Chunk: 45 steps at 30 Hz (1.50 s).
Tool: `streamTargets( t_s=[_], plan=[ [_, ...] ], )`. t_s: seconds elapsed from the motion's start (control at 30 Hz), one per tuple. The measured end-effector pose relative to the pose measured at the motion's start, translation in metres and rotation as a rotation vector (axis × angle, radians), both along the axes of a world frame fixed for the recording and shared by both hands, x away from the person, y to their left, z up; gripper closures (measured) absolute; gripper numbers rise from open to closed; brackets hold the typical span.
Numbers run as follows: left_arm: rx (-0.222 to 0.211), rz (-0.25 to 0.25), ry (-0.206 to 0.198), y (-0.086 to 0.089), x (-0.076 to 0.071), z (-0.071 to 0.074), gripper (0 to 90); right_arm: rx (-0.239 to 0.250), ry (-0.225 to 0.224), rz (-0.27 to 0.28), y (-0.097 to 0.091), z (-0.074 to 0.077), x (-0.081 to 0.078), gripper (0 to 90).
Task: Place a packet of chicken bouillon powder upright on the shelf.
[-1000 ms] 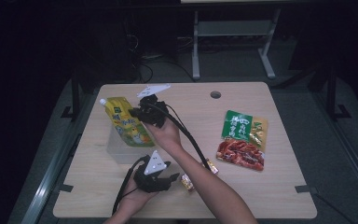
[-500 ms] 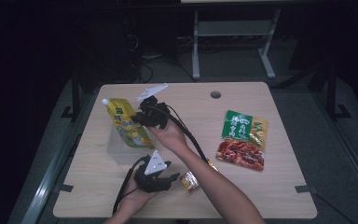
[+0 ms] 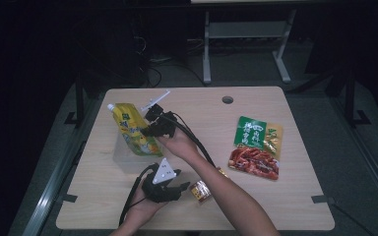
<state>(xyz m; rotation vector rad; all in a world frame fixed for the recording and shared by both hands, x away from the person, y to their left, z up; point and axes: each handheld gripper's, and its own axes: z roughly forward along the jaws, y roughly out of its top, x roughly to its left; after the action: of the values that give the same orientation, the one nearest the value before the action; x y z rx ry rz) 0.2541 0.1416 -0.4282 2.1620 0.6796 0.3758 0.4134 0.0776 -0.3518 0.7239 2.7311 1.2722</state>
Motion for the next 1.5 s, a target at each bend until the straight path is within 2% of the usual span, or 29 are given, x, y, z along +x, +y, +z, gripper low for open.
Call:
streamTargets(
  t_s=[0.07, 0.23, 0.33, 0.37, 0.5, 0.67, 0.73, 0.77, 0.9, 0.97, 1.23, 1.5],
  plan=[
    [-0.002, -0.001, 0.003, 0.0, 0.0, 0.0, 47.7, 0.004, 0.004, 0.003, -0.001, 0.0, 0.0, 89.7],
    [-0.006, 0.001, 0.005, 0.0, -0.001, 0.0, 47.6, 0.053, 0.01, -0.021, -0.003, 0.0, -0.006, 89.9],
    [-0.009, 0.003, 0.004, 0.0, -0.001, 0.0, 47.5, 0.097, -0.006, -0.035, -0.002, 0.0, -0.011, 90.0],
    [-0.009, 0.004, 0.004, 0.0, -0.001, 0.0, 47.4, 0.102, -0.024, -0.035, -0.002, 0.0, -0.011, 90.0],
    [-0.009, 0.002, 0.003, 0.0, -0.001, 0.0, 47.3, 0.123, -0.046, -0.035, -0.002, 0.0, -0.012, 89.9],
    [-0.008, 0.002, 0.002, 0.001, -0.001, 0.0, 47.2, 0.15, -0.059, -0.041, -0.001, -0.012, -0.015, 89.9],
    [-0.018, 0.008, 0.004, 0.001, -0.001, 0.0, 47.1, 0.137, -0.055, -0.039, -0.001, -0.018, -0.016, 89.9],
    [-0.018, 0.009, 0.005, 0.001, -0.001, 0.0, 47.1, 0.146, -0.068, -0.035, -0.003, -0.022, -0.017, 89.8],
    [-0.011, 0.005, 0.004, 0.001, -0.001, 0.001, 47.0, 0.146, -0.069, -0.029, -0.005, -0.024, -0.017, 89.6],
    [-0.009, 0.005, 0.003, 0.001, -0.001, 0.001, 46.9, 0.13, -0.096, -0.018, -0.005, -0.025, -0.019, 89.5],
    [-0.01, 0.005, 0.005, 0.001, 0.0, 0.001, 46.7, 0.112, -0.089, -0.018, -0.011, -0.033, -0.018, 89.5],
    [-0.008, 0.004, 0.007, 0.0, 0.0, 0.0, 46.4, 0.101, -0.062, -0.021, -0.017, -0.039, -0.015, 88.6]
  ],
)
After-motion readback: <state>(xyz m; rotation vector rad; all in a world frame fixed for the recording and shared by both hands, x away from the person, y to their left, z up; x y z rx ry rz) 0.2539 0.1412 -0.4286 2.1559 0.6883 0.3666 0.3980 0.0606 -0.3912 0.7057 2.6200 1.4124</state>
